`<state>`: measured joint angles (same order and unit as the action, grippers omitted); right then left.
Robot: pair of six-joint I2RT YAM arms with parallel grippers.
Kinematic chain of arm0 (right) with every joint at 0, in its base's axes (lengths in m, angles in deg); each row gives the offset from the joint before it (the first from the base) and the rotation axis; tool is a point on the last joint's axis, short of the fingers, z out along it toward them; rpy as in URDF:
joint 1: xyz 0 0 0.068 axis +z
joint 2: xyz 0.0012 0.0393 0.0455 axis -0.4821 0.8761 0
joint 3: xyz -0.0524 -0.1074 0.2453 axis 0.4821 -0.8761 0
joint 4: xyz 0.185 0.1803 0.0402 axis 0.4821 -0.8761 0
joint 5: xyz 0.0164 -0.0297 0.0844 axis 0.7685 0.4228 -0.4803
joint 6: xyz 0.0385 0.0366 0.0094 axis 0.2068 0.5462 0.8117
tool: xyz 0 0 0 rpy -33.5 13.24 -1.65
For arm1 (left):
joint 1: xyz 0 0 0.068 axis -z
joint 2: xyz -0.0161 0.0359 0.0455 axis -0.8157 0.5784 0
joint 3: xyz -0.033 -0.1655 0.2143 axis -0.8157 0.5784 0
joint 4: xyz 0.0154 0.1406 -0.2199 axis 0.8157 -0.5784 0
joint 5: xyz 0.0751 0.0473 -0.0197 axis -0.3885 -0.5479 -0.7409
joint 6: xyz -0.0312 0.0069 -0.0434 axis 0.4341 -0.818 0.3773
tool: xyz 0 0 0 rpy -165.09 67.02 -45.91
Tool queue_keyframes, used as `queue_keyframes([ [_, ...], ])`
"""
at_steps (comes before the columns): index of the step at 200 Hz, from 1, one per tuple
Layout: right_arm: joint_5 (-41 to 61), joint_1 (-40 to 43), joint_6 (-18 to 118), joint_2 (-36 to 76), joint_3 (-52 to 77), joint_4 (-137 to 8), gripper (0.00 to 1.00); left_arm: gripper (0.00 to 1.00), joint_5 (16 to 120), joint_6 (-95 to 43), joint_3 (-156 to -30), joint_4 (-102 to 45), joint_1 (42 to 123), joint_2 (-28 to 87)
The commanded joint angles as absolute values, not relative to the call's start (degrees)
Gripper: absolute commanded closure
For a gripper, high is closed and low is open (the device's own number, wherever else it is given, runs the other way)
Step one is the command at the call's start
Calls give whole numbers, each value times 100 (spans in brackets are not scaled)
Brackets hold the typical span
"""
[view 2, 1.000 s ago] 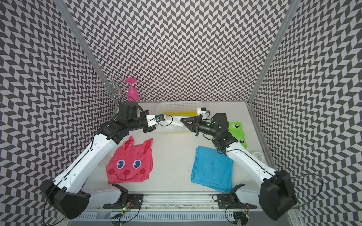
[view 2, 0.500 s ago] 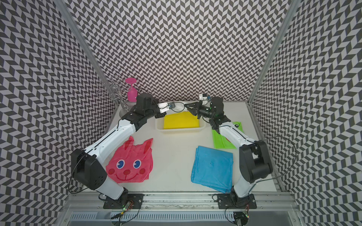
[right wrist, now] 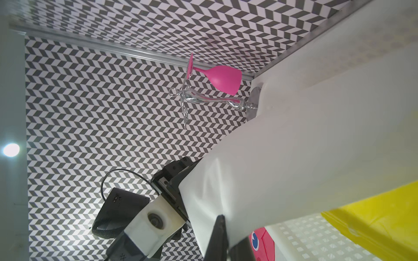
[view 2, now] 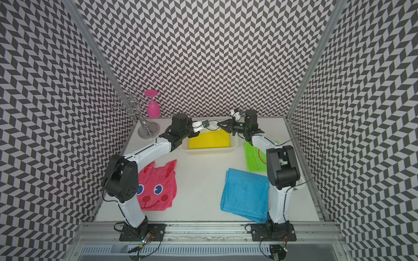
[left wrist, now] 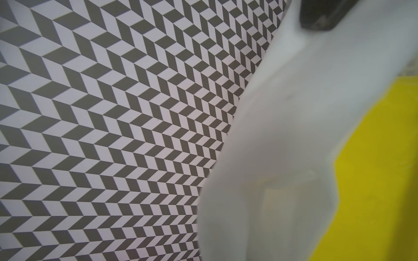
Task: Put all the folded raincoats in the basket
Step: Place the raincoat in the basket.
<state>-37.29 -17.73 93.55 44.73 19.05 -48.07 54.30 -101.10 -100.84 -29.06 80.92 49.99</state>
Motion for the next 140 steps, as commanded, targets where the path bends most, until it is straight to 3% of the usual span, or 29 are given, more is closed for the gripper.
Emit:
queue_keyframes([
  [1,-4032,-1850,9000,4480,2289,-4461,100,100,4875,-10260,-10390,-2129,7998,4983],
  [36,-4047,-1915,9002,4758,2351,-4514,100,100,4523,-10770,-9785,-913,8063,5057],
  [66,-4051,-1931,8722,4962,2037,-4883,100,97,4771,-11000,-9145,-842,8070,5011],
  [74,-4067,-1956,8660,5000,1942,-4973,100,87,4917,-10987,-8992,-919,8068,4991],
  [84,-4056,-1985,8607,5036,1812,-5017,100,46,5074,-10833,-8860,-1056,8072,4981],
  [89,-4050,-2006,8589,5045,1749,-5041,100,34,5145,-10699,-8859,-1172,8072,4978],
  [140,-3811,-2103,7463,5130,1990,-6683,100,18,6278,-9655,-9348,-3202,7964,4749],
])
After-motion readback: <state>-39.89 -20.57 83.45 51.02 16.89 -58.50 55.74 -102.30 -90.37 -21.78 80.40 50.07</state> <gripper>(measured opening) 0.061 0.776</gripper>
